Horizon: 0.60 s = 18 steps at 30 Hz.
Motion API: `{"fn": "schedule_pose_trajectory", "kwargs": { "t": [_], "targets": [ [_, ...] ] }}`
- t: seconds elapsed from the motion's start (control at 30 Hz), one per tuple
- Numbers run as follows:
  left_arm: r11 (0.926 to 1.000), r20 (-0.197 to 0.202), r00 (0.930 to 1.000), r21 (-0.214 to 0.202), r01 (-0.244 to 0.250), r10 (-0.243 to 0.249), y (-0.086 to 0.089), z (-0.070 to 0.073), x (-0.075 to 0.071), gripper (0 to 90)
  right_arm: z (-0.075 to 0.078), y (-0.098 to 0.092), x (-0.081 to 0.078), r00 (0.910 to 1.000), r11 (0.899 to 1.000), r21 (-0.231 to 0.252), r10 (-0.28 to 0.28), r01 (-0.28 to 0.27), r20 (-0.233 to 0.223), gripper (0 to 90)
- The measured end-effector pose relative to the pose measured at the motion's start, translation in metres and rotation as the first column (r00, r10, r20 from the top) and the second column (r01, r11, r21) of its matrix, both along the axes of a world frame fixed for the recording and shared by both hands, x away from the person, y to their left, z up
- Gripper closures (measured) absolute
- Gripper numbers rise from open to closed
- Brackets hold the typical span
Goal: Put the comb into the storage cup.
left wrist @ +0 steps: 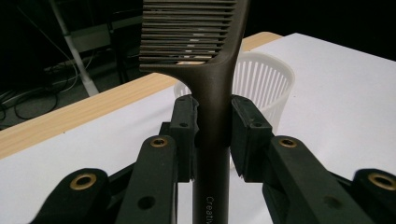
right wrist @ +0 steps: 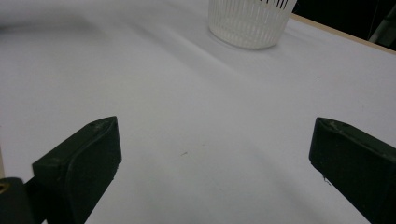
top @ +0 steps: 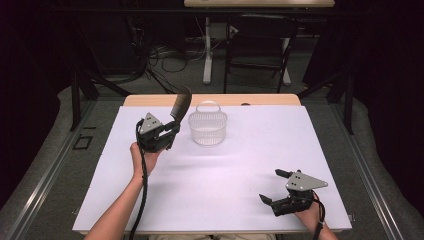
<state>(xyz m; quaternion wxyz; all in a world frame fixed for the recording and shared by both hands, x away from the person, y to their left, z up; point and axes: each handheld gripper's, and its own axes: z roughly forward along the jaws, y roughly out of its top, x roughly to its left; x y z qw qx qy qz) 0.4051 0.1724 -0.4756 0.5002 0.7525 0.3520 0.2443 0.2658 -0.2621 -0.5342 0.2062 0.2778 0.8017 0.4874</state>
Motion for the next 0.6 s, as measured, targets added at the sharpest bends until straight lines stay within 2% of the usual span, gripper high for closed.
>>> {"fn": "schedule_pose_trajectory", "kwargs": {
  "t": [0.33, 0.6],
  "targets": [
    [1.0000, 0.016, 0.9999, 0.005, 0.005, -0.005, -0.003, 0.009, 0.001, 72.4, -0.001, 0.001, 0.001, 1.0000, 1.000, 0.001, -0.002, 0.002, -0.004, 1.9],
    [0.9999, 0.011, 0.9999, 0.008, 0.011, -0.011, -0.008, 0.012, 0.005, 72.4, -0.001, 0.001, 0.001, 1.0000, 1.000, 0.002, -0.004, 0.004, -0.003, 1.9]
  ]
}}
